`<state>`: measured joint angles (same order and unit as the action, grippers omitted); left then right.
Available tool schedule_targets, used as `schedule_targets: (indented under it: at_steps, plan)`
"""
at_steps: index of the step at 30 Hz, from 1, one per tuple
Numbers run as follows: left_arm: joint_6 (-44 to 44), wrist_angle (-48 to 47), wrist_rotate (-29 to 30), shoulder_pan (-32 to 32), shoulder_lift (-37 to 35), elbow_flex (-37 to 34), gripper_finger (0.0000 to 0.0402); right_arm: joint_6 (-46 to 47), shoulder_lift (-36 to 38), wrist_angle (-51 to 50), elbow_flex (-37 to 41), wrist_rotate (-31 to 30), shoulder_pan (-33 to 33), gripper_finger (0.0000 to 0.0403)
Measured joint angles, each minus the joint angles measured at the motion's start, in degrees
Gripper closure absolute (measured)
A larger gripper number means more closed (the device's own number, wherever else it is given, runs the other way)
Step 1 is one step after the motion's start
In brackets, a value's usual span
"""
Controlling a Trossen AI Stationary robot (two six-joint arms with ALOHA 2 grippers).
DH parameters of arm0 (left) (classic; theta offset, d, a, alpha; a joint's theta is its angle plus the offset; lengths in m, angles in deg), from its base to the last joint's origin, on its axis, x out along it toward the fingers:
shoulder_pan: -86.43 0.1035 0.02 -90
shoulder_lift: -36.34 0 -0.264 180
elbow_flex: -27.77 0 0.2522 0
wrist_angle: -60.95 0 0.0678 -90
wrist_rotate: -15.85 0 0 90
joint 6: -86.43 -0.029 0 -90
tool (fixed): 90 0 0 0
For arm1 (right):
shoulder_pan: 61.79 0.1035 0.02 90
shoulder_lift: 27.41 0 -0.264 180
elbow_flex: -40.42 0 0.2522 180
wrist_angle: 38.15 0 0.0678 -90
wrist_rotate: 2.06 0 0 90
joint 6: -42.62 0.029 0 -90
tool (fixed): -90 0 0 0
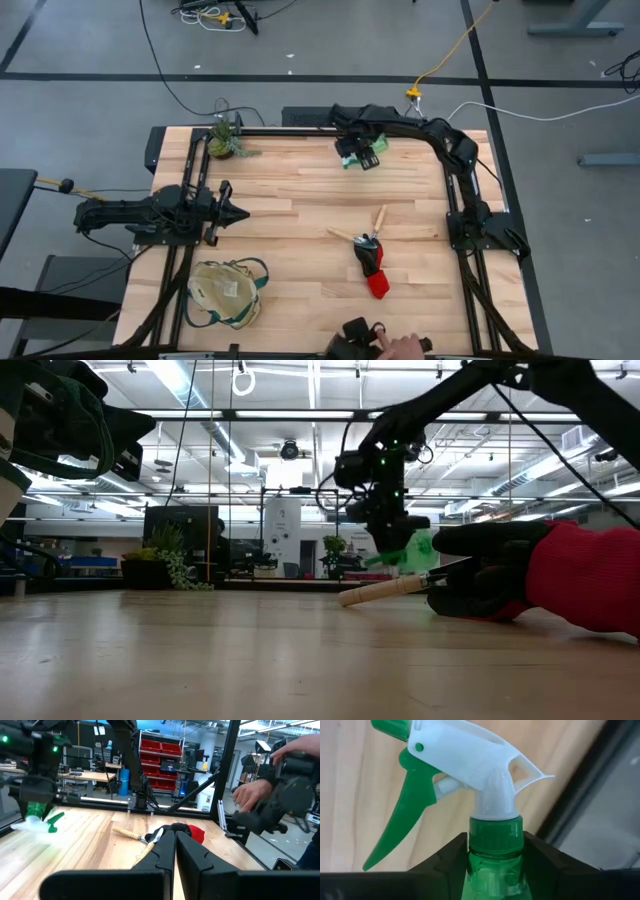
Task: Pick & Place Garden tools in Gardening bag
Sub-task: Put the green spray bottle into the white gardening bag
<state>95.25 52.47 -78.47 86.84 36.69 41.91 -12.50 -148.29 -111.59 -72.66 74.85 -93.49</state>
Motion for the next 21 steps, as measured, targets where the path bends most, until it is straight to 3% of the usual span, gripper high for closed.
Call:
schedule_targets:
  at_steps: [21]
  plan:
    - [0.0,0.0,0.01,0.02,0.01,0.0,0.0381,0.62,17.2,9.12,0.0,0.19,7.12,0.0236]
